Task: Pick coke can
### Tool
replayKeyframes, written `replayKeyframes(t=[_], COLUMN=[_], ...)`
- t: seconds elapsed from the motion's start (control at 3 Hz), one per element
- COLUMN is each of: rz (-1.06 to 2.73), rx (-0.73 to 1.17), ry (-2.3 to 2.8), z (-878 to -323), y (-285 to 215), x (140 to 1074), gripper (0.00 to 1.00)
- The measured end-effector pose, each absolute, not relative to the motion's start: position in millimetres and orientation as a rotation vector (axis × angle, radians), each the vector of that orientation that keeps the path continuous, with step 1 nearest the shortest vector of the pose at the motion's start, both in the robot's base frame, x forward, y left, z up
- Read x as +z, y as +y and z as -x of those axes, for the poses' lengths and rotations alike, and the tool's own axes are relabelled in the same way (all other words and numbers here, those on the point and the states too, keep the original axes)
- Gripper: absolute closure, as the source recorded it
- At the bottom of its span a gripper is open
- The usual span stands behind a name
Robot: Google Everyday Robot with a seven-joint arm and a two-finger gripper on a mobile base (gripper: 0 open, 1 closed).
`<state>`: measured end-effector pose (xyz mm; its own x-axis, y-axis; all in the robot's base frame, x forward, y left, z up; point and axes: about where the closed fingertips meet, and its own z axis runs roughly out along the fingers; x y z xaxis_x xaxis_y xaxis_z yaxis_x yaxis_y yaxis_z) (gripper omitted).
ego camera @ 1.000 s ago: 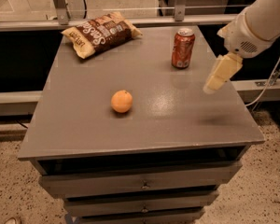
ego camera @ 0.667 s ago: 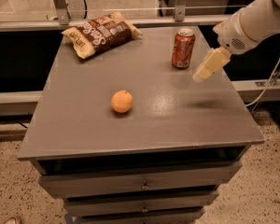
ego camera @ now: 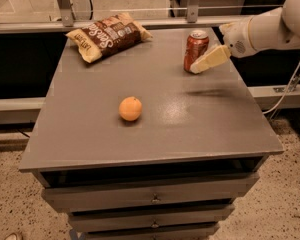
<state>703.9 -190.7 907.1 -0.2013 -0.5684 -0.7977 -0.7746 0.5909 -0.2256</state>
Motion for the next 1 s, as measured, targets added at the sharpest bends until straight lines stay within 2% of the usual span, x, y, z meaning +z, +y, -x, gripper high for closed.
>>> replayKeyframes(t=[0.33,0.67,1.0], rz=[1.005,0.959,0.948], rx=[0.339,0.443,0.499], ry=[1.84,1.788,1.771], z=[-727.7,-745.0,-748.7], y=[-190.4,-175.0,-166.2], x=[899.0,888.9,881.7], gripper=[0.0,0.15,0.38])
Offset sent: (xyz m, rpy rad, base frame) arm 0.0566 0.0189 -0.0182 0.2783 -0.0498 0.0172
